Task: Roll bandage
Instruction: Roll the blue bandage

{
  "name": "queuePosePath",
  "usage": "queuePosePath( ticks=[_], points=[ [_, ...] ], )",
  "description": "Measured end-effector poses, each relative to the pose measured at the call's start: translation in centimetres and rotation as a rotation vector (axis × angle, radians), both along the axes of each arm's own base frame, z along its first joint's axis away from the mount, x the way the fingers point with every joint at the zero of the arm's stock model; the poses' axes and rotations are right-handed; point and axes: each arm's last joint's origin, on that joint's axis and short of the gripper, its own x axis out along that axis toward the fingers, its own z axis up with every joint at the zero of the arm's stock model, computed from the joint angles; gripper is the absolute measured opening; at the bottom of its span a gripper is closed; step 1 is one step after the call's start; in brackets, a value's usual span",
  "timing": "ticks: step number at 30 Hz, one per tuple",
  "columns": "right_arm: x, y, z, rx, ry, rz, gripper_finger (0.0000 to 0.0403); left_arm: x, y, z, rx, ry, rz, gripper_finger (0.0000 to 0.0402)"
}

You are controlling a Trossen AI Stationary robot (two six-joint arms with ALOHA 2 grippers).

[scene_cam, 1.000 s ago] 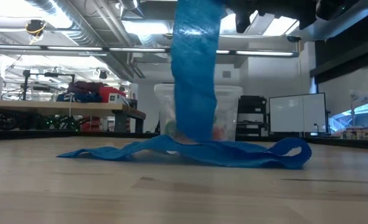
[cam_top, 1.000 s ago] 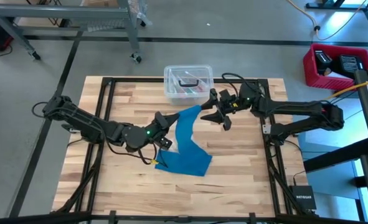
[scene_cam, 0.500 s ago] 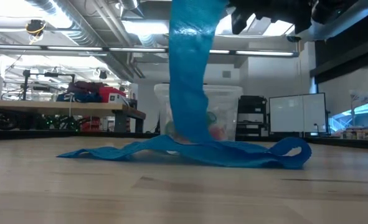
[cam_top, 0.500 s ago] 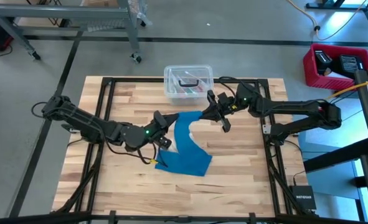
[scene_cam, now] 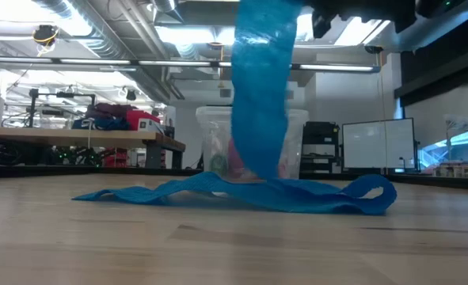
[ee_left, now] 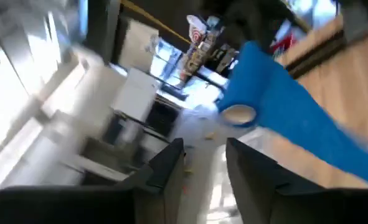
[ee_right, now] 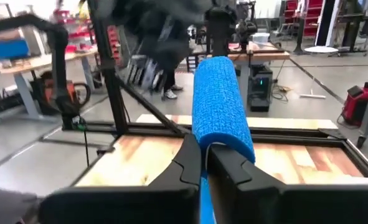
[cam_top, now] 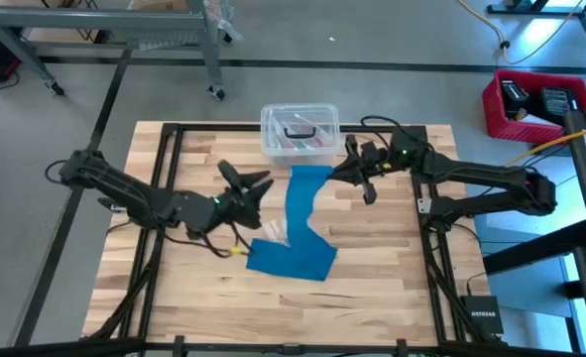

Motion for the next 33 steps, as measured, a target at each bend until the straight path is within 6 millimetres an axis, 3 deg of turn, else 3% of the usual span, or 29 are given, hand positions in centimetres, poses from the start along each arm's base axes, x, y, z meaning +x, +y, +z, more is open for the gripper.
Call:
queuePosePath(
  ticks=[6,11,16,25,33],
  points=[
    [-0.2,0.1,-0.1,-0.076,-0.005,0.003,0.0011,-3.2,3.6,1.2,-0.53,-0.221,-0.264,0.0122],
    [-0.1,0.1,0.1,-0.158,-0.042,0.005,0.0006,-2.9,6.5,-0.7,-0.773,-0.339,-0.315,0.0123],
    [0.1,-0.1,-0.1,-0.191,-0.054,0.0,0.0008,-1.4,8.1,-2.7,-0.848,-0.377,-0.335,0.0123],
    [1.1,-0.4,-1.1,-0.202,-0.016,-0.01,0.0006,0.3,9.1,-3.4,-0.876,-0.404,-0.371,0.0123],
    [1.1,-0.4,-0.9,-0.21,-0.046,0.012,0.0007,0.4,9.7,-3.5,-0.907,-0.418,-0.374,0.0123]
  ],
)
